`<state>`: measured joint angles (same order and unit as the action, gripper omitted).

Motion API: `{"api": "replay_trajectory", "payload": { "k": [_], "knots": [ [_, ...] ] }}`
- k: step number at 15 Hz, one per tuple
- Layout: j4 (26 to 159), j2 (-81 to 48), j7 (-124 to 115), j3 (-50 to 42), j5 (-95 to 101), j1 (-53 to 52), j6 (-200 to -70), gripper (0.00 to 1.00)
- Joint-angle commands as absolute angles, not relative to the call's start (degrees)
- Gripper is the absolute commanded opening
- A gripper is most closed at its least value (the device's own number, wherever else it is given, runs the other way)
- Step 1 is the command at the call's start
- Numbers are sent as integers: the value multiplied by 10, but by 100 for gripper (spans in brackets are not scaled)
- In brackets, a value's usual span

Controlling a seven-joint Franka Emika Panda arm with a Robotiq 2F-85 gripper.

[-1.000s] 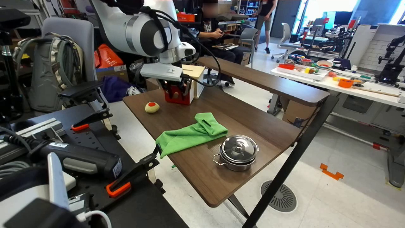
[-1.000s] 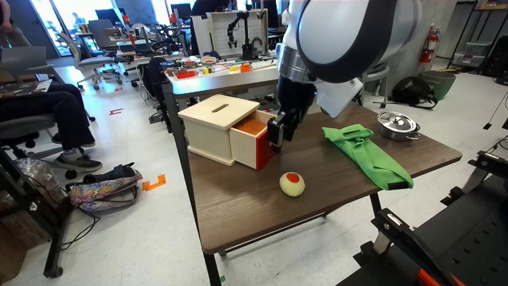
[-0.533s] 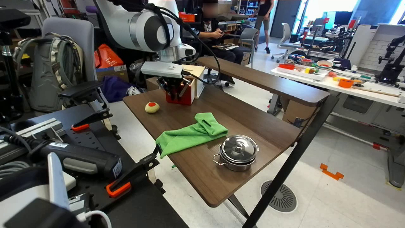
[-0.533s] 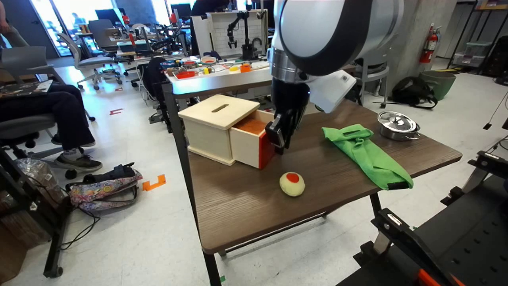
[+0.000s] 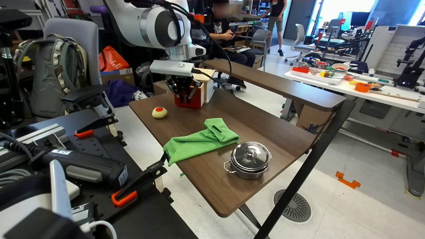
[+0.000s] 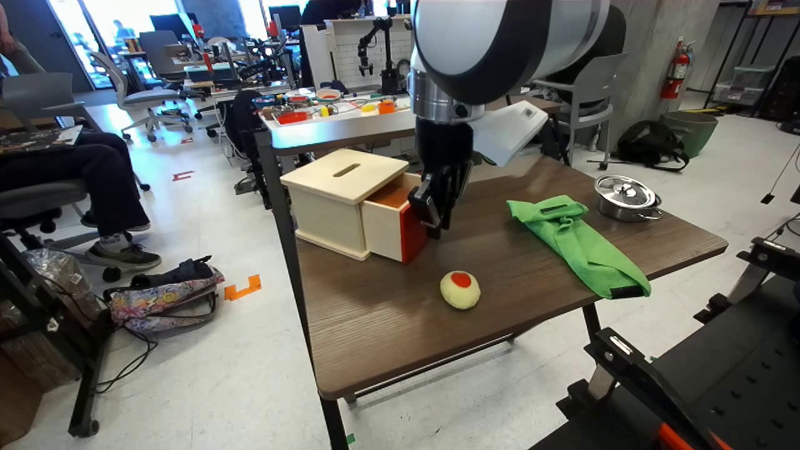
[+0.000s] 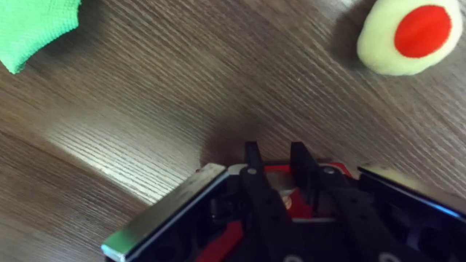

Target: Close the drawer

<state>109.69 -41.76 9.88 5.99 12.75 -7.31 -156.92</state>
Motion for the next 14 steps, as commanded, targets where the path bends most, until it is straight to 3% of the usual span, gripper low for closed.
{"api": "replay_trajectory", "payload": {
  "k": [1, 14],
  "knots": [
    [1056, -433, 98, 58, 125, -91, -1538, 6],
    [916, -500, 92, 68, 105, -100, -1450, 6]
  ]
}}
